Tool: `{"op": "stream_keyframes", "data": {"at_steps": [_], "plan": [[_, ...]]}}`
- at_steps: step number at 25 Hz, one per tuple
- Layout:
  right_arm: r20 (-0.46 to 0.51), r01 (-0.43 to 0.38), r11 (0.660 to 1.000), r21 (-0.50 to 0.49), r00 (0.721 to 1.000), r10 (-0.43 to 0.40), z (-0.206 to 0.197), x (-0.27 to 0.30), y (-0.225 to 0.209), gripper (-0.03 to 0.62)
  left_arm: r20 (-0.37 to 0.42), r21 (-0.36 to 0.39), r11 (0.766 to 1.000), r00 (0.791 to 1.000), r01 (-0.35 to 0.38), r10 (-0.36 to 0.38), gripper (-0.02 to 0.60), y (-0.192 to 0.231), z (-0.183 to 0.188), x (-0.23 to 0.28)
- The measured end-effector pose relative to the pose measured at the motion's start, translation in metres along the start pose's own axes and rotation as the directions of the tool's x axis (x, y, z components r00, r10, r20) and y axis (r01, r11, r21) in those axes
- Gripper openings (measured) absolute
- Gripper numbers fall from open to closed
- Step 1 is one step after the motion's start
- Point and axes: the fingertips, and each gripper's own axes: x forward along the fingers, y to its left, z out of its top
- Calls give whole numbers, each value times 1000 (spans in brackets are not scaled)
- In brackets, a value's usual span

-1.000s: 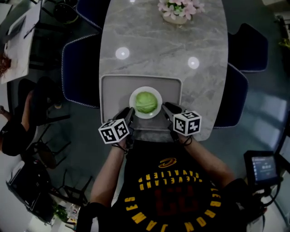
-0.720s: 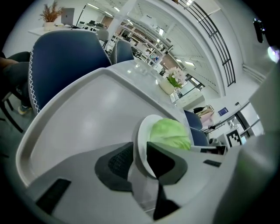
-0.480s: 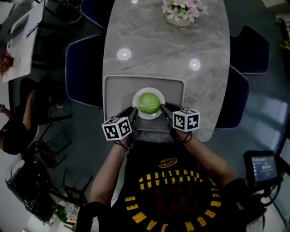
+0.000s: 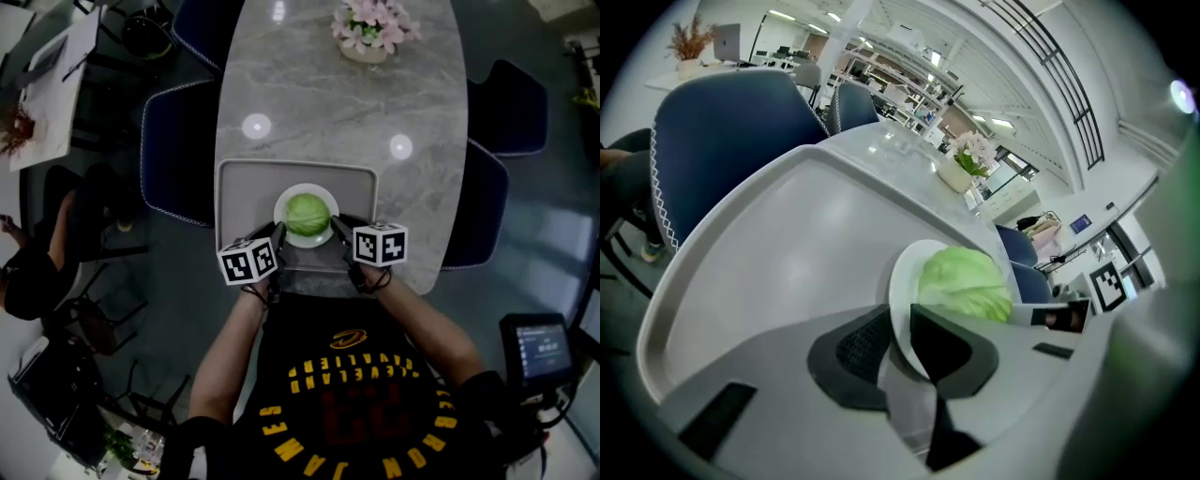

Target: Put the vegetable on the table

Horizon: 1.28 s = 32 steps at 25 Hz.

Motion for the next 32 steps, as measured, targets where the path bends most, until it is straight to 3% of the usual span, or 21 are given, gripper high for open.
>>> {"op": "stream_keyframes", "data": {"at_steps": [5,16,23,32], "plan": [[20,1,1000,31,1000,-1,2,4,-8,57,22,-56,998,1000,3,-2,55,3,2,5],[86,-10,998,60,996,5,10,-14,-25,55,20,-28,999,999,31,-30,55,-22,3,15],[177,23,992,125,983,-45,2,-58,-22,55,-12,39,994,995,99,-98,55,-57,1,2],[283,70,965,253,949,-143,-5,-106,-75,55,-92,135,975,982,176,-164,54,-117,-12,37]]}}
